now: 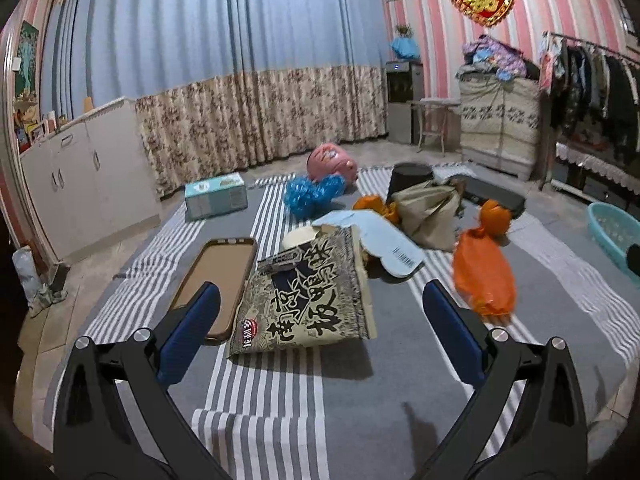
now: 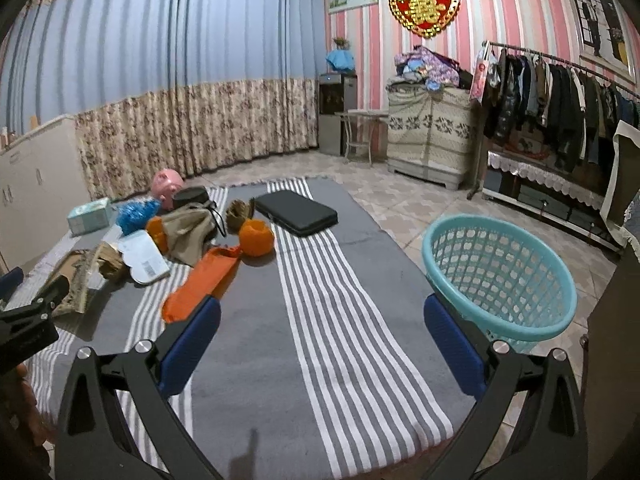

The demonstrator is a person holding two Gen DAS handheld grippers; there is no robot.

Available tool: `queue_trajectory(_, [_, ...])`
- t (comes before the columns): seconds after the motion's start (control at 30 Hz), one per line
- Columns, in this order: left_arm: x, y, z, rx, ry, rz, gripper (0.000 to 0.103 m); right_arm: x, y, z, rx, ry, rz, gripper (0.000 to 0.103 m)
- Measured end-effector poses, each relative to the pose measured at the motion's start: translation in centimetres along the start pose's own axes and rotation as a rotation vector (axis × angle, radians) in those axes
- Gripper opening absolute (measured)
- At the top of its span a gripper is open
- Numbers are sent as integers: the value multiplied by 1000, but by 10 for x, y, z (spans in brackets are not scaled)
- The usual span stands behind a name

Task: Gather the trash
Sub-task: 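Grasp the printed snack bag with the left tool while the right tool grasps the orange plastic bag, then carry the snack bag and orange bag over the blue basket with both tools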

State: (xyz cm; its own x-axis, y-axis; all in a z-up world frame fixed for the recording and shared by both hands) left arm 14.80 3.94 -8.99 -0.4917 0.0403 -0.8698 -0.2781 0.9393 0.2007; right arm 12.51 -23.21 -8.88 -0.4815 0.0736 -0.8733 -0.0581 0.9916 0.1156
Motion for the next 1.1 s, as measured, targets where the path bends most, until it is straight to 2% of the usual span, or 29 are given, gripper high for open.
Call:
queue_trajectory(0.07, [2, -2, 12, 4, 29, 1, 97, 0, 0, 5, 15, 16, 1, 99])
queue_trajectory(0.2, [8, -13, 36, 64, 120, 31, 80, 1, 1, 17, 16, 48, 3, 99])
queue_trajectory(0.3, [6, -17, 40, 71, 135, 47, 70, 1, 6, 23, -25, 66, 24, 99])
queue_trajectory(0.37, [3, -17, 41, 74, 133, 52, 60, 0, 9, 26, -31, 68, 22, 99])
queue_trajectory(0.43, [2, -15, 41, 95, 138, 54, 42, -1, 13, 27, -36, 62, 19, 99])
queue_trajectory(0.53, [0, -12, 39, 138, 144, 48, 26, -2, 18, 28, -47, 55, 21, 99])
queue_trajectory(0.73, [-10, 7, 28, 162, 125, 40, 16, 3, 29, 43, -29, 124, -5, 99])
queue_trajectory(1.0, [-39, 47, 6, 165, 48, 26, 12, 3, 58, 68, -74, 161, -31, 99])
queue_trajectory(1.1, [-50, 68, 1, 152, 22, 9, 12, 4, 74, 89, -91, 209, -34, 99])
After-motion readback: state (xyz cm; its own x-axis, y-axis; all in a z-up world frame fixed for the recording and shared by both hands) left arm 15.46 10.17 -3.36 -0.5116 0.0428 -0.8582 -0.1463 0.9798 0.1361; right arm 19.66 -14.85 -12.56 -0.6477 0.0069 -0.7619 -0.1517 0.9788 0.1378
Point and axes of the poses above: each gripper's, at about its wrist camera, not at the fingertips, and z roughly the way its jaws point, y to its left, x to its underside, the point moved 6 cm from there along z, roughly the way its jaws point, and after that the axes turned 12 degrees about -x, right-handed, at the moved point
